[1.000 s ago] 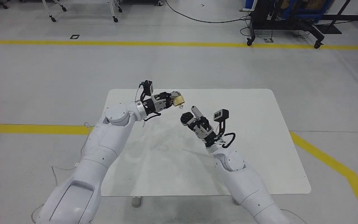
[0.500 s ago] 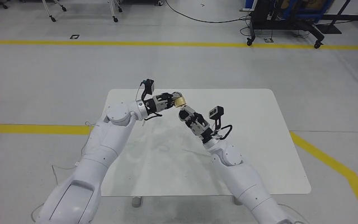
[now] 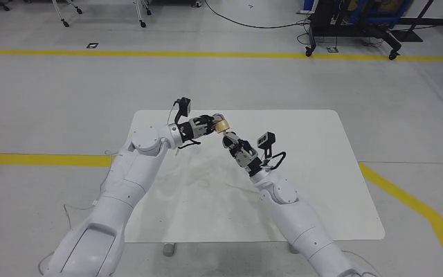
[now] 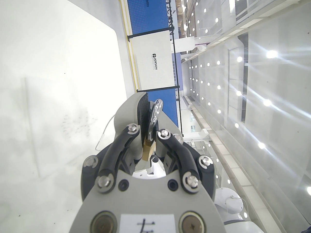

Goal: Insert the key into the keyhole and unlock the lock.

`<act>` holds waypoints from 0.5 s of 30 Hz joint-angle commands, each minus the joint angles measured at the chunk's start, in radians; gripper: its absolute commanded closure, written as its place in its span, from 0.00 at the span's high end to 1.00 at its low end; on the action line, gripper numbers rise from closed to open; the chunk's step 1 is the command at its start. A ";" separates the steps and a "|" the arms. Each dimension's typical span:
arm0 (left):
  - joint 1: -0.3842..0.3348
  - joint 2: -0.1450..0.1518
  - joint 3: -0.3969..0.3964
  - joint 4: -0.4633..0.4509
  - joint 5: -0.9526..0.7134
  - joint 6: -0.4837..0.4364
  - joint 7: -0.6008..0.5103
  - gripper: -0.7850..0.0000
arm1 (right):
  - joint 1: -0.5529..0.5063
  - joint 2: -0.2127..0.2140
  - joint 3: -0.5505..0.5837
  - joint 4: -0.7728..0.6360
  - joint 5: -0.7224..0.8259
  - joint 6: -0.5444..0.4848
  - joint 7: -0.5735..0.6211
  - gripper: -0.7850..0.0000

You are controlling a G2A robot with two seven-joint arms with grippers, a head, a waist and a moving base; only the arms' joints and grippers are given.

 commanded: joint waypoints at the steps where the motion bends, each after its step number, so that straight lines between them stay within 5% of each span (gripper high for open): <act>1: 0.001 0.000 0.004 -0.004 0.010 -0.006 0.001 0.00 | 0.000 -0.002 0.002 0.003 0.040 0.019 0.024 0.00; 15: 0.005 0.000 0.004 -0.014 0.028 -0.036 -0.001 0.00 | 0.041 -0.024 0.031 0.116 0.489 0.331 0.374 0.00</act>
